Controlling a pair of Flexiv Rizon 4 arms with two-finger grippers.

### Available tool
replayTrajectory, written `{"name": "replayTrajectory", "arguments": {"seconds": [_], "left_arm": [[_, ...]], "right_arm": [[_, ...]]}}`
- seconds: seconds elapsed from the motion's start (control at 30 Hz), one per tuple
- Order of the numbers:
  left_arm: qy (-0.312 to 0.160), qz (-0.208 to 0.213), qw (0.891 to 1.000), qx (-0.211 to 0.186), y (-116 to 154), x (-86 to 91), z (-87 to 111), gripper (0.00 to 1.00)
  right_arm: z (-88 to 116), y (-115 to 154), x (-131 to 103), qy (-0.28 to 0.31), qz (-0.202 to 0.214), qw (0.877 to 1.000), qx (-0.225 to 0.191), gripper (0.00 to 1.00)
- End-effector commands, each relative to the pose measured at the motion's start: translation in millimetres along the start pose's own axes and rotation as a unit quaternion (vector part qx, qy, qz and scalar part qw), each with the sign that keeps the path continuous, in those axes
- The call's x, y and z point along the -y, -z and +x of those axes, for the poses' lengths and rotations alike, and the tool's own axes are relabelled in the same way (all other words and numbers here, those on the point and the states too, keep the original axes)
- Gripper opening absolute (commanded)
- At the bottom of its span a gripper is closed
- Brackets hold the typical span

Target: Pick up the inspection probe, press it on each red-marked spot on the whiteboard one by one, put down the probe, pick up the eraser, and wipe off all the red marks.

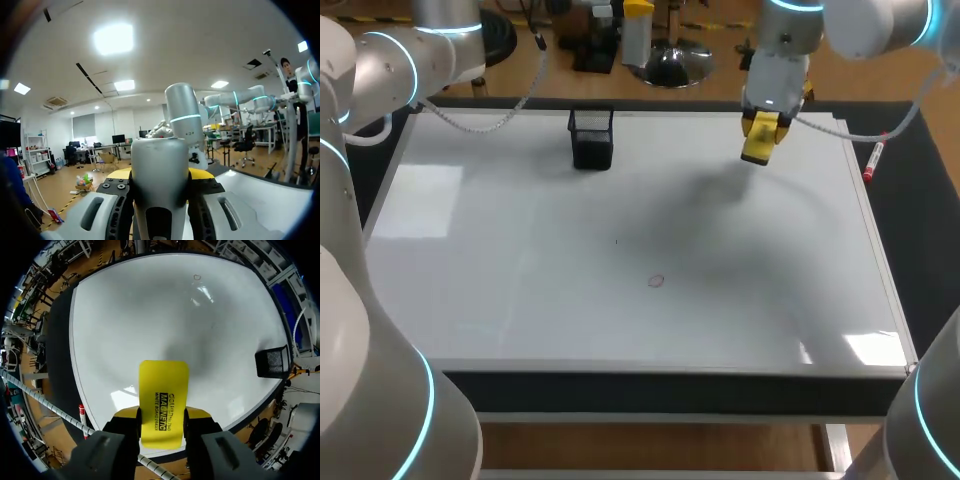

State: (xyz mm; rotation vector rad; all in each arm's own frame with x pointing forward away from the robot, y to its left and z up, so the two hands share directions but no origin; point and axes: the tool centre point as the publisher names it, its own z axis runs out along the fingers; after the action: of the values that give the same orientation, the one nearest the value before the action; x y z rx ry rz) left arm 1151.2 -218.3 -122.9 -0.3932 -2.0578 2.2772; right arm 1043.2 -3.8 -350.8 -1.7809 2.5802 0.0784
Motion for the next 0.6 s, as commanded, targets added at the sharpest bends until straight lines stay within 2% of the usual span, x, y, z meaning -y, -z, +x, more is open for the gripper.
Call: {"name": "replayTrajectory", "arguments": {"seconds": [0.03, 0.3, 0.6], "left_arm": [[0.001, 0.002, 1.0, -0.012, 2, -0.7, -6.6, 0.0], [0.001, 0.002, 1.0, -0.012, 2, -0.7, -6.6, 0.0], [0.001, 0.002, 1.0, -0.012, 2, -0.7, -6.6, 0.0]], "right_arm": [[12, 6, 9, -0.004, -0.003, 1.0, -0.002, 0.0], [41, 6, 17, -0.019, -0.002, 1.0, -0.007, 0.0], [44, 8, 15, -0.027, -0.011, 1.0, -0.002, 0.0]]}}
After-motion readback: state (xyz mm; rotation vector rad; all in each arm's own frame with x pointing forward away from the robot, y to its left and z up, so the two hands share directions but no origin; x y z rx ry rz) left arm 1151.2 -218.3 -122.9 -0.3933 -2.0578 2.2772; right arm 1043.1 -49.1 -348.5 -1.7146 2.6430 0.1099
